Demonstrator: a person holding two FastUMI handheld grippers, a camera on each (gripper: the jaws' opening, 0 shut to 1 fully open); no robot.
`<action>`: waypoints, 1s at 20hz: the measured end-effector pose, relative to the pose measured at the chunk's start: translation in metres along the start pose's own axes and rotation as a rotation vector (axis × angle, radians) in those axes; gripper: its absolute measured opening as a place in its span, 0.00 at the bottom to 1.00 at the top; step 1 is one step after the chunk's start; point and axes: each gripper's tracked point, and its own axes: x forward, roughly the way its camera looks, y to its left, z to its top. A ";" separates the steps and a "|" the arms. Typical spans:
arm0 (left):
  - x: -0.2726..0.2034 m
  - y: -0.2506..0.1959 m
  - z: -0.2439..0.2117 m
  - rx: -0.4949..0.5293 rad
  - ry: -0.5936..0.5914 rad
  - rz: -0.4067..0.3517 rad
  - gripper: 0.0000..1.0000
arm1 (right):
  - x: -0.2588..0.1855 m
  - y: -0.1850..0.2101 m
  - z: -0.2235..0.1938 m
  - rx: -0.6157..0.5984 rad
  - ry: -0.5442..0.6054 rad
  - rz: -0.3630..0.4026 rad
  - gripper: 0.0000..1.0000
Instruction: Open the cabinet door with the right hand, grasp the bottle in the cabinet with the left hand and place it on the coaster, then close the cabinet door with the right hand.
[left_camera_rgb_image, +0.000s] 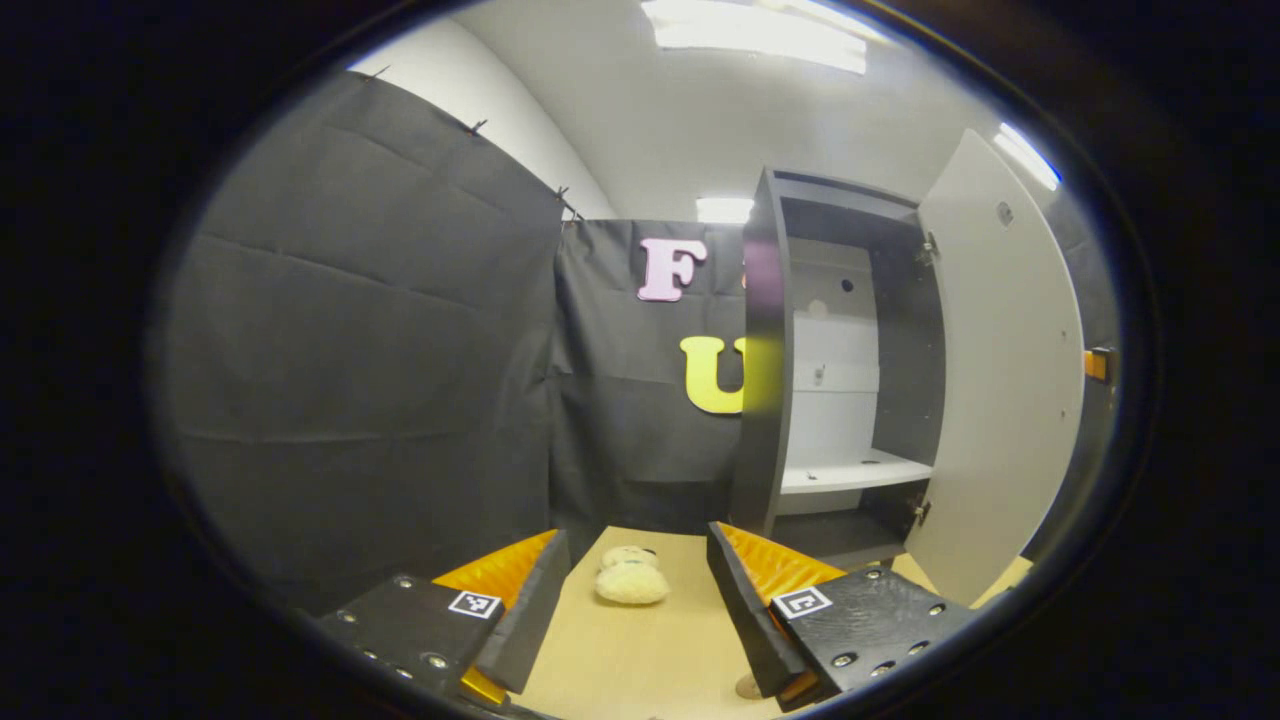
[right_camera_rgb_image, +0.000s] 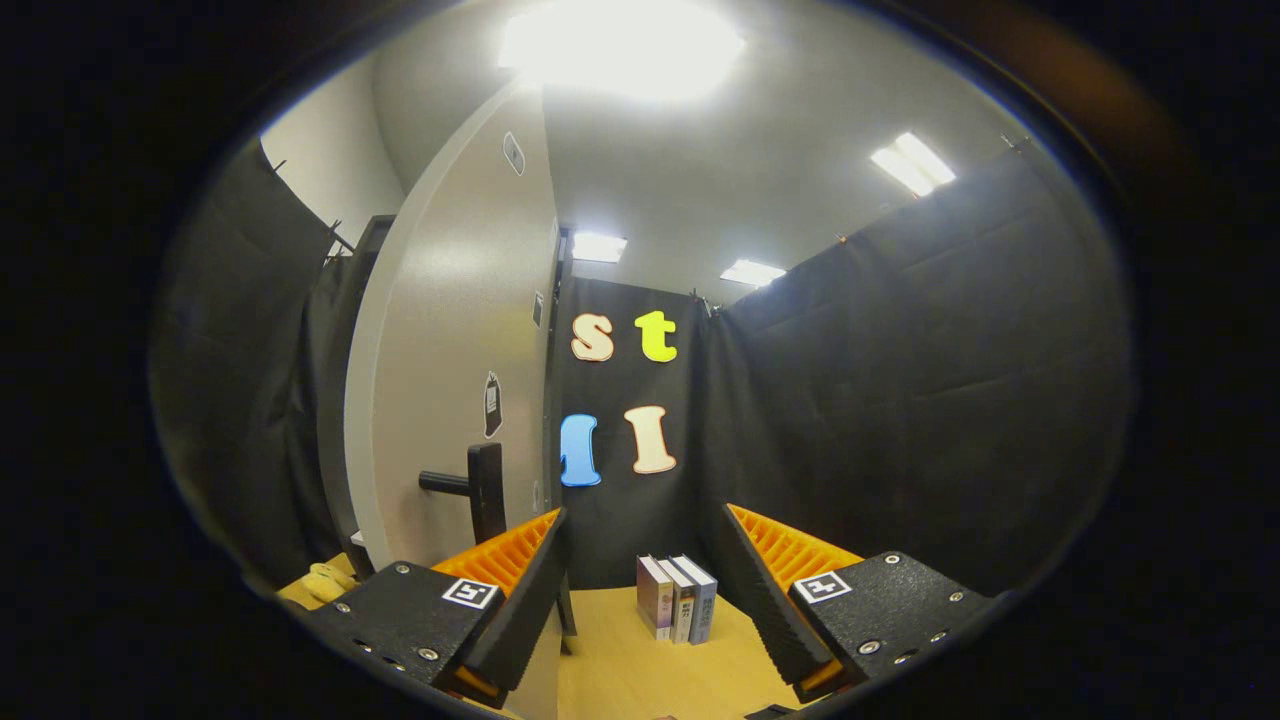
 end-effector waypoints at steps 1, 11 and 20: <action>0.000 0.003 0.000 -0.002 0.000 0.002 0.84 | 0.000 0.004 0.000 0.003 0.001 0.006 0.92; -0.002 0.022 -0.007 -0.018 0.001 0.007 0.85 | -0.001 0.054 0.002 0.005 -0.004 0.102 0.92; -0.004 0.045 -0.014 -0.011 0.014 0.041 0.83 | 0.006 0.093 -0.005 0.024 -0.007 0.175 0.92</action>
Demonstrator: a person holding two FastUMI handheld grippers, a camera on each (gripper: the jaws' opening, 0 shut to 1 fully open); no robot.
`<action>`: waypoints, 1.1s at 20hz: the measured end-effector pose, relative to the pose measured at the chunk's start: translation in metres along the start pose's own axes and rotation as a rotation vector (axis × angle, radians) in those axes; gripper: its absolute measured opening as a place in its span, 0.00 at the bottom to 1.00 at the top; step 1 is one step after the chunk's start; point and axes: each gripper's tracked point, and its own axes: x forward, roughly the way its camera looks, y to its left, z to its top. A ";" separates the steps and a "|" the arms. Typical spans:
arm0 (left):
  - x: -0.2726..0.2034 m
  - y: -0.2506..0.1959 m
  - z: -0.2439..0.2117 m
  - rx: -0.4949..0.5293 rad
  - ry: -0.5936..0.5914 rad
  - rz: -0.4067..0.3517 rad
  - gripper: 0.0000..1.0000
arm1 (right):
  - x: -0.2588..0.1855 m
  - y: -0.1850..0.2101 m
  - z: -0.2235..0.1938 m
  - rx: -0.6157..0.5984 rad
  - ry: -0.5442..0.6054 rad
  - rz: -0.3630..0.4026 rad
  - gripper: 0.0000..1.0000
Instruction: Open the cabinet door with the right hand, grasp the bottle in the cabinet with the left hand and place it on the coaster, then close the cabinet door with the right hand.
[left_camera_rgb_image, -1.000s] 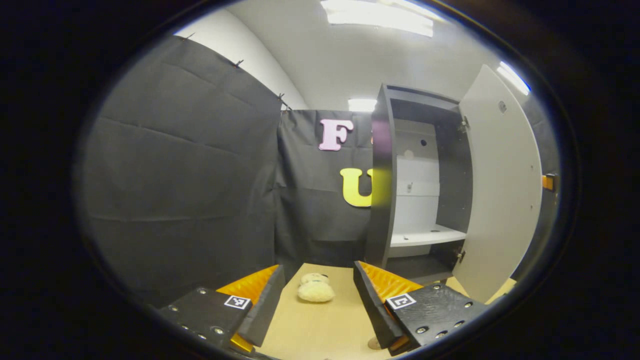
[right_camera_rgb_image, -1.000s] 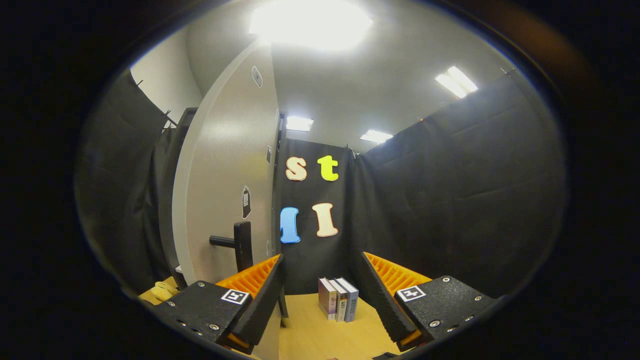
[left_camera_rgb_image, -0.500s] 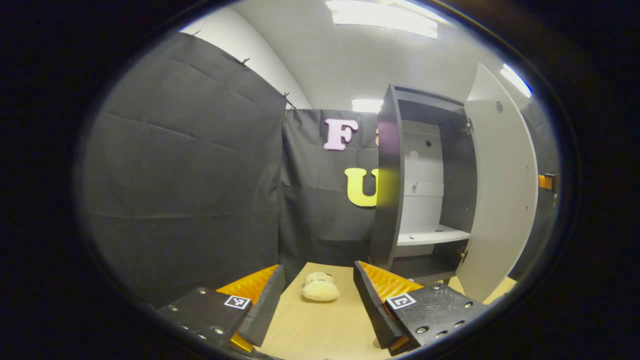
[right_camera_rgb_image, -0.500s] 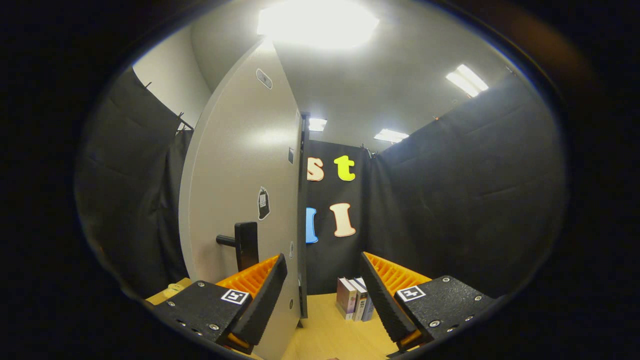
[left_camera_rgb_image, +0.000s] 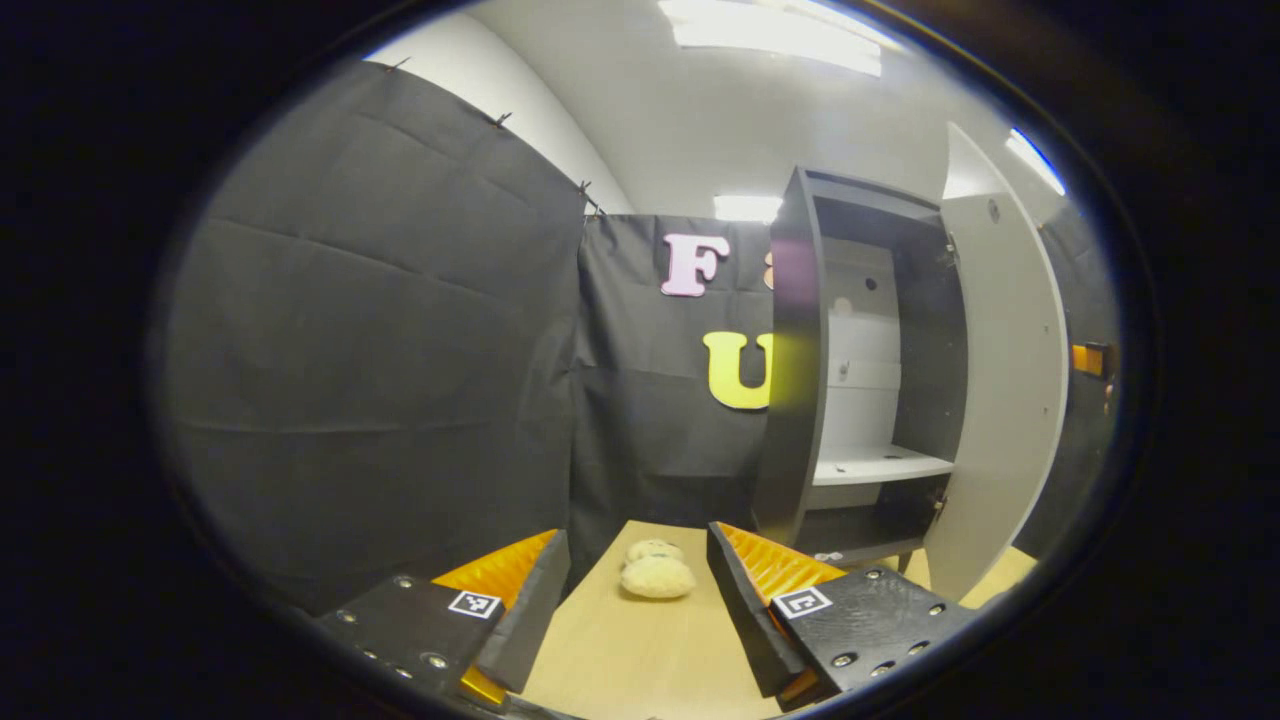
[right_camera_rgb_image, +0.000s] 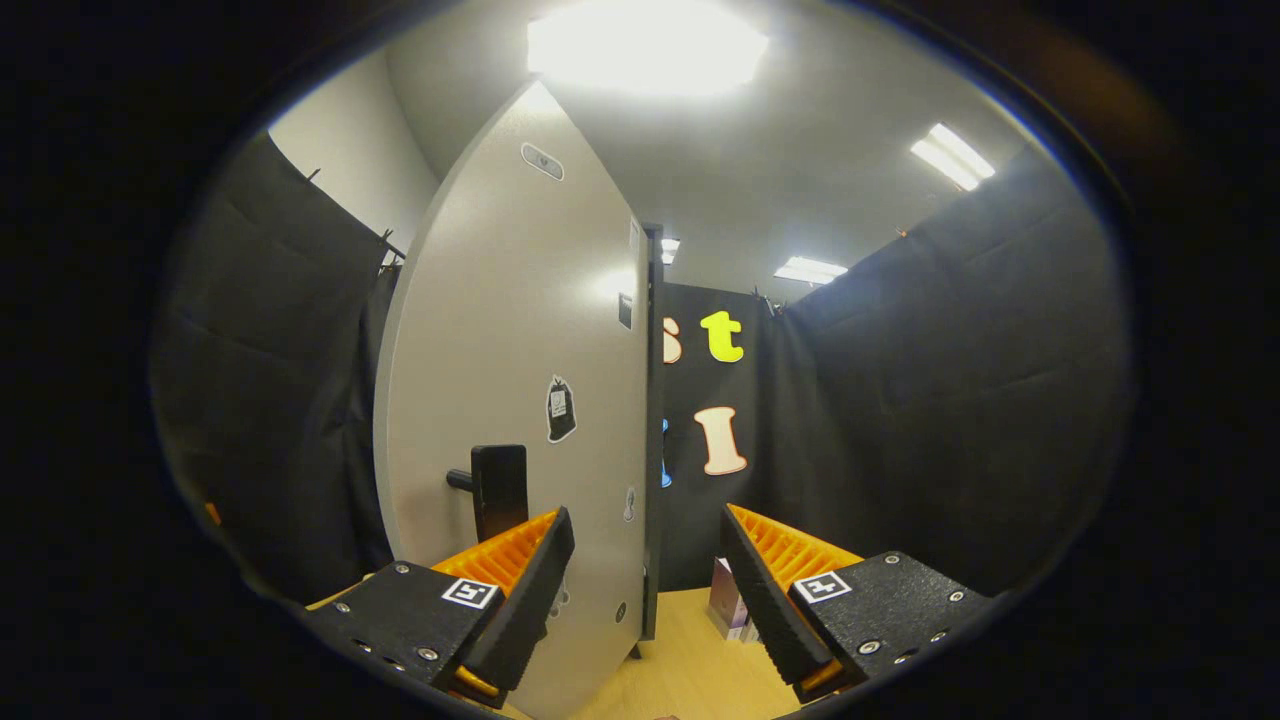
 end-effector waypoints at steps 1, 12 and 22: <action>-0.002 0.003 0.000 0.003 0.000 0.003 0.84 | 0.002 0.004 -0.001 0.007 0.004 0.011 0.92; -0.008 0.016 -0.004 0.022 0.005 0.063 0.81 | 0.023 0.056 -0.017 0.046 0.029 0.131 0.93; -0.036 0.036 0.001 0.030 0.009 0.126 0.83 | 0.053 0.104 -0.034 0.077 0.078 0.270 0.93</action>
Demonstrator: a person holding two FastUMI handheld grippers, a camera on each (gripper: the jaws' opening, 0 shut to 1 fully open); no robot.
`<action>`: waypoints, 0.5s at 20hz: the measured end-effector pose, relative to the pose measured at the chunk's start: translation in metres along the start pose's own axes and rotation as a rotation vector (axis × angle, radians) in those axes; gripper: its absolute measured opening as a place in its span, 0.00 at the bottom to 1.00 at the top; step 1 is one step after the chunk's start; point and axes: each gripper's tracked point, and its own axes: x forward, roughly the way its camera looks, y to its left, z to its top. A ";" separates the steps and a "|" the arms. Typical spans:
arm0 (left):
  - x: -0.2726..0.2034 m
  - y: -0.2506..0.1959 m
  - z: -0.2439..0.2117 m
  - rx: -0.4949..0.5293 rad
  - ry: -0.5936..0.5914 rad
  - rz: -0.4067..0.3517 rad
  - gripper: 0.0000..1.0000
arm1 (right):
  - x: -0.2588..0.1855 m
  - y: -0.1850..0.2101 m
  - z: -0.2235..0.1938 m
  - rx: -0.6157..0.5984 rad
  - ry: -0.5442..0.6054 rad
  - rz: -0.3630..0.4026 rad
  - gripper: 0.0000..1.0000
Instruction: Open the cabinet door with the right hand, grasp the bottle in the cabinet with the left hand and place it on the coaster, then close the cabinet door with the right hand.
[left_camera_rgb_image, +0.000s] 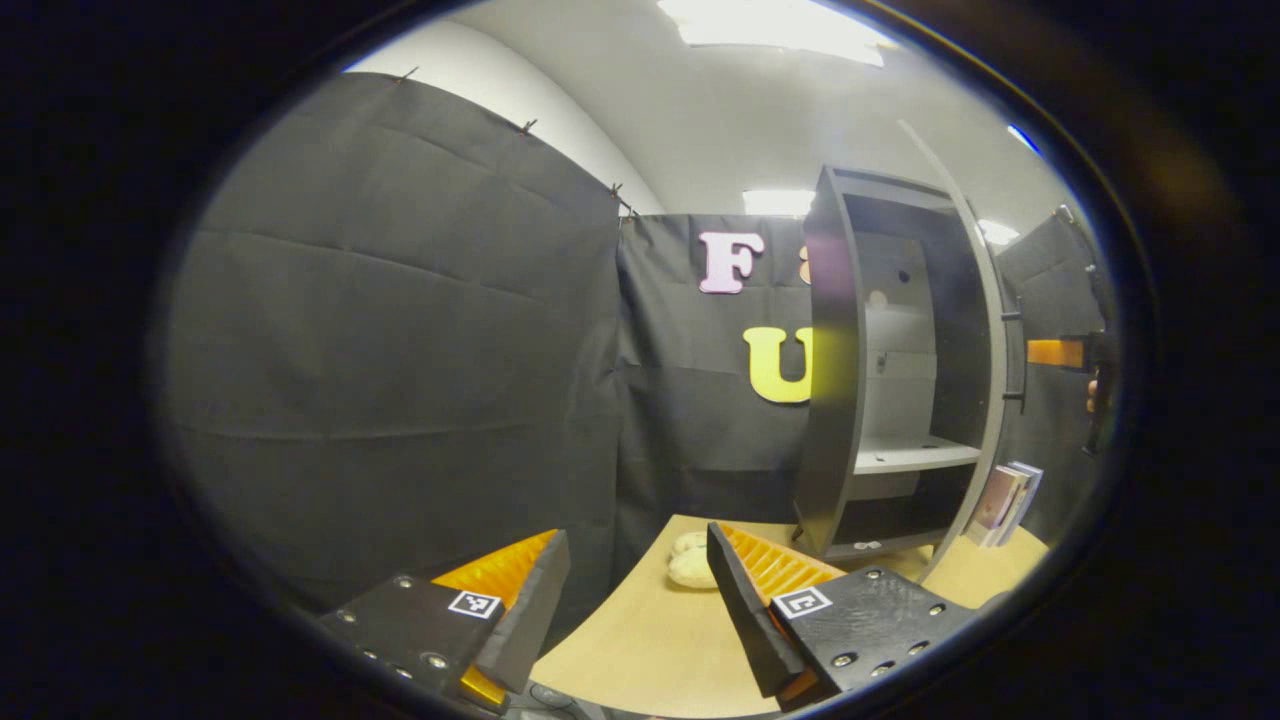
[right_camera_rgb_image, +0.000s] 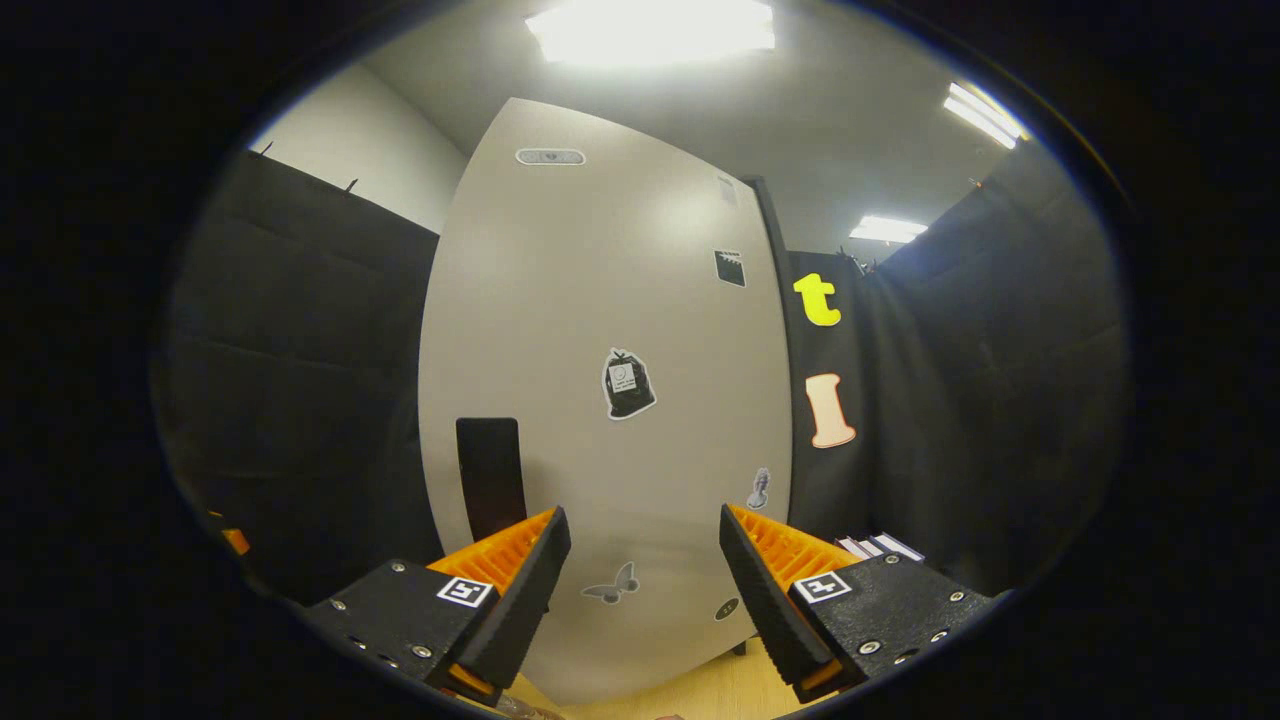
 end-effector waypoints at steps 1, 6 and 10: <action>-0.002 0.001 0.001 0.002 -0.001 0.005 0.84 | 0.003 0.005 -0.001 0.003 0.007 0.013 0.93; -0.014 0.009 0.003 0.013 -0.003 0.028 0.85 | 0.009 0.023 -0.009 0.021 0.034 0.043 0.91; -0.017 0.010 0.002 0.010 -0.003 0.032 0.81 | 0.009 0.020 -0.019 0.022 0.057 0.039 0.93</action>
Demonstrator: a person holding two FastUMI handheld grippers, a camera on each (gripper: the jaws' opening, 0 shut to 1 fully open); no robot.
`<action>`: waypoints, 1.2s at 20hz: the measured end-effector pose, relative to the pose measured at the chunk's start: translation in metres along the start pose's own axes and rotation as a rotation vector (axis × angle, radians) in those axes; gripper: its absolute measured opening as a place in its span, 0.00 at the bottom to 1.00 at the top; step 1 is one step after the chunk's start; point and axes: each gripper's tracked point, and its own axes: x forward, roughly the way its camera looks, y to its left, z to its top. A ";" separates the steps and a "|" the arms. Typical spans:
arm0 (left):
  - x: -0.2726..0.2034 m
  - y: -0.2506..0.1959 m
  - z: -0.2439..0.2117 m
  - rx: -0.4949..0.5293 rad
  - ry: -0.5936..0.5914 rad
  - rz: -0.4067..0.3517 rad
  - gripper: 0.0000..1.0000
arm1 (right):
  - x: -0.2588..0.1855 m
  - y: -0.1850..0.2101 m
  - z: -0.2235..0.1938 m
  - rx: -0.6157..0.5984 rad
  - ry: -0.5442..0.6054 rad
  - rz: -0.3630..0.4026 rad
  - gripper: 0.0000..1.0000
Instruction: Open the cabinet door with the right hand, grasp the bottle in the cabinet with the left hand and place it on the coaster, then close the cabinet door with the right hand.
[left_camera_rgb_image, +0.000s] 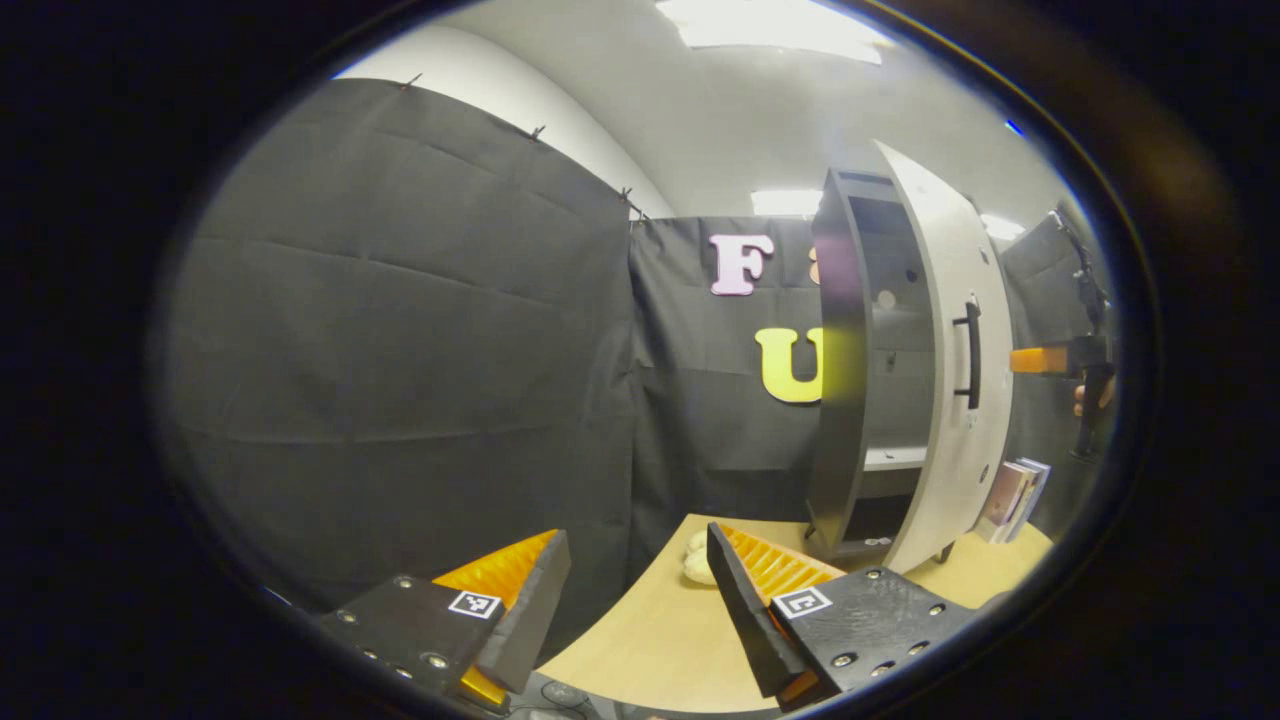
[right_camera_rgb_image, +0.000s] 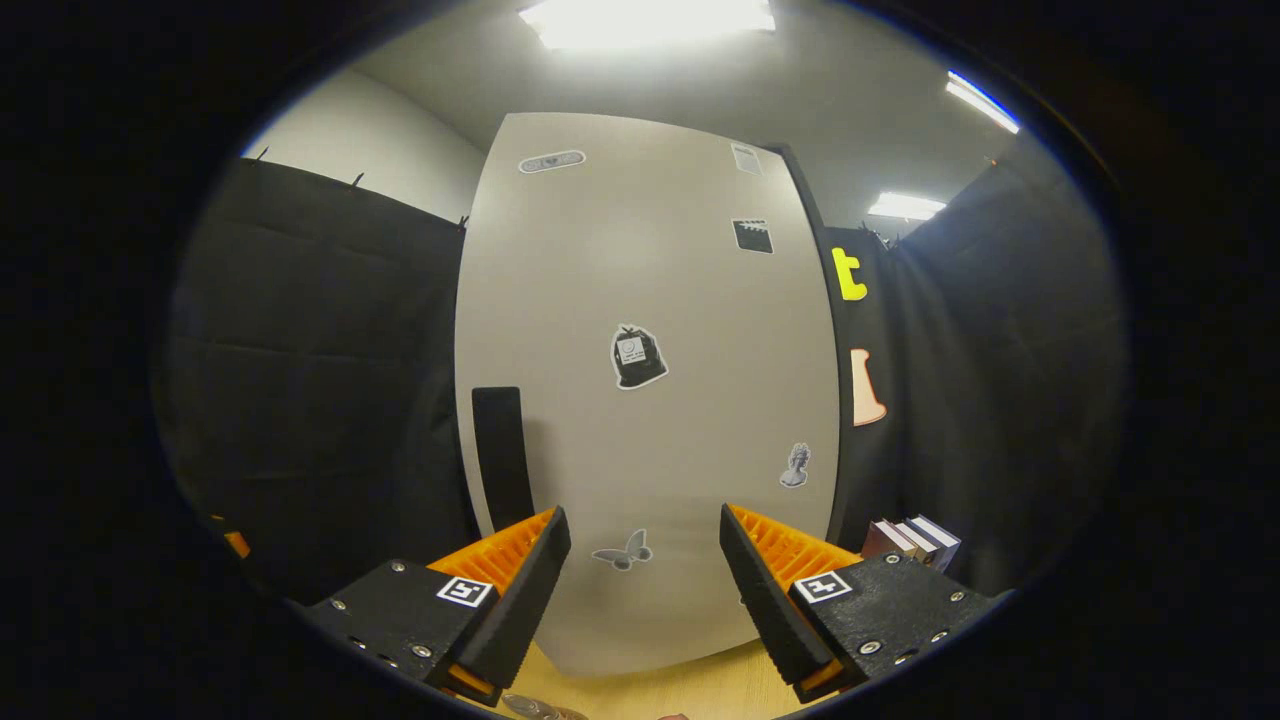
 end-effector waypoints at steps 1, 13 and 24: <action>0.000 -0.001 -0.001 -0.001 0.001 -0.003 0.81 | -0.002 -0.001 -0.001 0.000 0.003 -0.004 0.93; 0.024 -0.071 0.003 -0.005 -0.010 -0.184 0.81 | -0.068 -0.062 -0.008 -0.061 -0.024 -0.151 0.94; -0.025 -0.166 0.024 0.019 -0.031 -0.288 0.81 | -0.162 -0.136 -0.017 -0.078 -0.040 -0.228 0.91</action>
